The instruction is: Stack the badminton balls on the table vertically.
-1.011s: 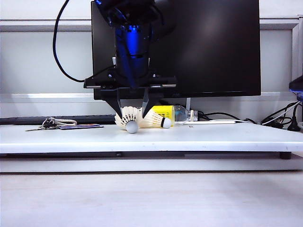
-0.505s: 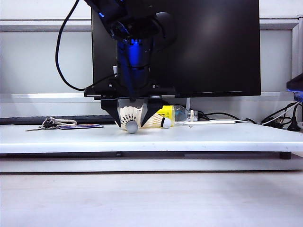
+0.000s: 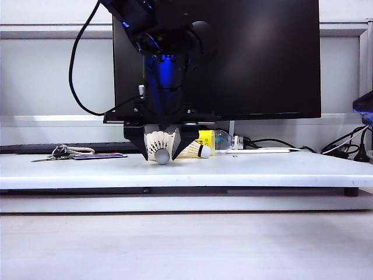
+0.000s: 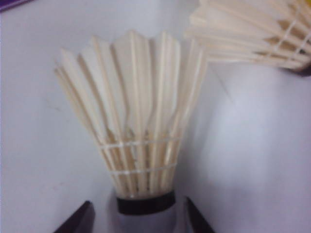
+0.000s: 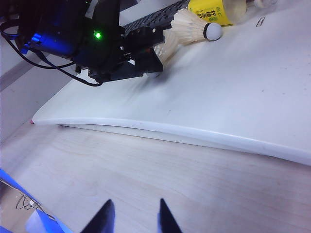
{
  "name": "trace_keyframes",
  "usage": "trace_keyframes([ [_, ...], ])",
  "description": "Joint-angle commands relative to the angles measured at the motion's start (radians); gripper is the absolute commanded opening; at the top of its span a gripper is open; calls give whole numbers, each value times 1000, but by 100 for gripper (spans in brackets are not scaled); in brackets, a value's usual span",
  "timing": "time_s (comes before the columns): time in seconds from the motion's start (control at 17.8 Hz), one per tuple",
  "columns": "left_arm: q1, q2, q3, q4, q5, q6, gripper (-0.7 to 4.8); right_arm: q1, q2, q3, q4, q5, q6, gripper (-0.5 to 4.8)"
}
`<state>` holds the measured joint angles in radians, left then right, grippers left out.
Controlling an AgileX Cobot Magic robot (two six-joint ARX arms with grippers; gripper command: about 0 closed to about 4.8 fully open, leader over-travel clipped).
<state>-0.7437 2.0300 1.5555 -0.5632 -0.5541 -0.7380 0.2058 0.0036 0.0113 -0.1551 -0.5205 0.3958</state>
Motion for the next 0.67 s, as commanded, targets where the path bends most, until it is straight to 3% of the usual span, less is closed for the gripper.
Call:
trace_keyframes([
  [0.06,0,12,2,0,-13,-3,245,0,-2,3,2,-13,0,121],
  [0.17,0,14,2,-3,-15,-3,236,0,-2,3,2,-13,0,121],
  [0.28,0,18,2,-4,-26,-3,176,0,-2,3,2,-13,0,121],
  [0.67,-1,17,5,-33,-26,5,142,0,-2,3,2,-13,0,121],
])
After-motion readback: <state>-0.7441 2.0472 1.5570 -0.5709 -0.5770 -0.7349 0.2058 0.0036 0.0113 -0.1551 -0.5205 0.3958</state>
